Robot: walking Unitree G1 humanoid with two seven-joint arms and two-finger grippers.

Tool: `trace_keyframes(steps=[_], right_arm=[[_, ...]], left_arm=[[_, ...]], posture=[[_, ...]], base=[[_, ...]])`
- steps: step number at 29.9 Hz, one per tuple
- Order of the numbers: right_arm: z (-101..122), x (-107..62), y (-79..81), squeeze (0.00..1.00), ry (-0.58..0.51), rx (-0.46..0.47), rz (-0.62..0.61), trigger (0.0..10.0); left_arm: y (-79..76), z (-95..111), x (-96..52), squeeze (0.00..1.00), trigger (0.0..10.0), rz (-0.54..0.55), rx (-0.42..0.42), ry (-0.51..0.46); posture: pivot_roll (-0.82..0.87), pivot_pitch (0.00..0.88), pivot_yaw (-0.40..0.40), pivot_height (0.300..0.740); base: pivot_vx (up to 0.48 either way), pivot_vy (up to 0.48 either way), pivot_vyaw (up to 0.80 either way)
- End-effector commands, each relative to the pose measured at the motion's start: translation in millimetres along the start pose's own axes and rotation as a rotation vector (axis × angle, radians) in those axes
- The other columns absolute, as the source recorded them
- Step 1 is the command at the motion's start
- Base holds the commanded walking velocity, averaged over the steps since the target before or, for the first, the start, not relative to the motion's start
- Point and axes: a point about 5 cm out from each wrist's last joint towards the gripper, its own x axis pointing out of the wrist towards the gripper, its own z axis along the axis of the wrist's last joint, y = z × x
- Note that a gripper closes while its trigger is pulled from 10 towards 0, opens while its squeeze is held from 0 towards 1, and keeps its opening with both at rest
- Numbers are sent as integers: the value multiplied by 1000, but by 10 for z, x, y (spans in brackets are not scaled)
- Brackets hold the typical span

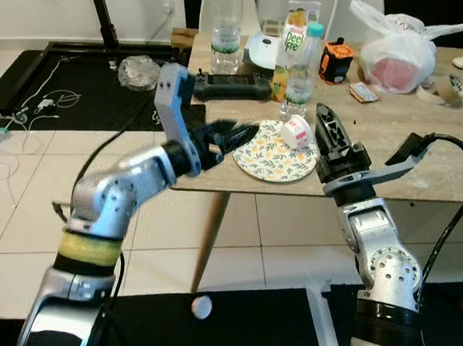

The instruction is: Restocking fridge

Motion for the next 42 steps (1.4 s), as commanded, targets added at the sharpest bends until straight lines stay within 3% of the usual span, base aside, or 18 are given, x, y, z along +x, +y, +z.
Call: trace_keyframes(steps=[1, 2, 4, 5, 7, 11, 17, 19, 23, 26, 28, 29, 33, 34, 35, 38, 40, 42], right_arm=[[-56, -212, -457, 0, 29, -141, -220, 10000], [-56, -212, -457, 0, 29, -141, -220, 10000], [52, -451, -787, 0, 10, -263, -397, 10000], [52, -451, -787, 0, 10, -263, -397, 10000], [190, -652, -951, 0, -20, -326, -491, 10000], [308, -753, -1017, 0, -15, -447, -551, 10000], [325, -741, -1093, 0, -4, -596, -608, 10000], [267, -840, -1215, 0, 29, -652, -667, 10000], [214, -1107, -1430, 0, 53, -660, -803, 10000], [196, -1192, -1493, 0, 73, -670, -839, 10000], [147, -1449, -1663, 0, 126, -677, -955, 10000], [147, -1449, -1663, 0, 126, -677, -955, 10000], [19, -1881, -1862, 0, 247, -710, -1115, 10000], [19, -1881, -1862, 0, 247, -710, -1115, 10000], [-64, -2114, -1919, 0, 339, -747, -1180, 10000], [-108, -2244, -1941, 0, 396, -779, -1214, 10000], [-188, -2458, -1959, 0, 449, -758, -1264, 10000], [-320, -2634, -1951, 0, 520, -769, -1242, 10000]], left_arm=[[105, -404, -91, 0, 10000, 106, 125, 159], [105, -404, -91, 0, 10000, 106, 125, 159], [177, -710, -227, 0, 10000, 168, 159, 248], [177, -710, -227, 0, 10000, 168, 159, 248], [246, -901, -340, 0, 10000, 242, 167, 289], [293, -947, -350, 0, 10000, 321, 171, 279], [327, -944, -286, 0, 10000, 374, 264, 258], [338, -1013, -306, 0, 10000, 387, 312, 281], [348, -1126, -362, 0, 10000, 410, 319, 308], [359, -1165, -381, 0, 10000, 419, 325, 320], [409, -1318, -443, 0, 10000, 445, 352, 371], [409, -1318, -443, 0, 10000, 445, 352, 371], [517, -1611, -598, 0, 10000, 513, 366, 458], [517, -1611, -598, 0, 10000, 513, 366, 458], [565, -1763, -706, 0, 10000, 550, 371, 496], [582, -1845, -768, 0, 10000, 566, 375, 512], [605, -2035, -909, 0, 10000, 597, 363, 577], [596, -2361, -1182, 0, 10000, 575, 494, 747]], posture=[[76, 62, -31, 740], [76, 62, -31, 740], [73, 65, -30, 740], [73, 65, -30, 740], [75, 67, -31, 740], [73, 65, -35, 740], [70, 61, -35, 740], [64, 57, -36, 740], [65, 55, -39, 740], [67, 54, -41, 740], [72, 54, -42, 740], [72, 54, -42, 740], [70, 51, -44, 740], [70, 51, -44, 740], [69, 47, -44, 740], [68, 47, -43, 740], [64, 45, -43, 740], [49, 40, -44, 740]], base=[[0, 0, 0], [0, 0, 0], [0, 0, 0], [0, 0, 0], [0, 0, 0], [0, 0, 0], [0, 0, 0], [0, 0, 0], [0, 0, 0], [0, 0, 0], [0, 0, 0], [0, 0, 0], [0, 0, 0], [0, 0, 0], [0, 0, 0], [0, 0, 0], [0, 0, 0], [0, 0, 0]])
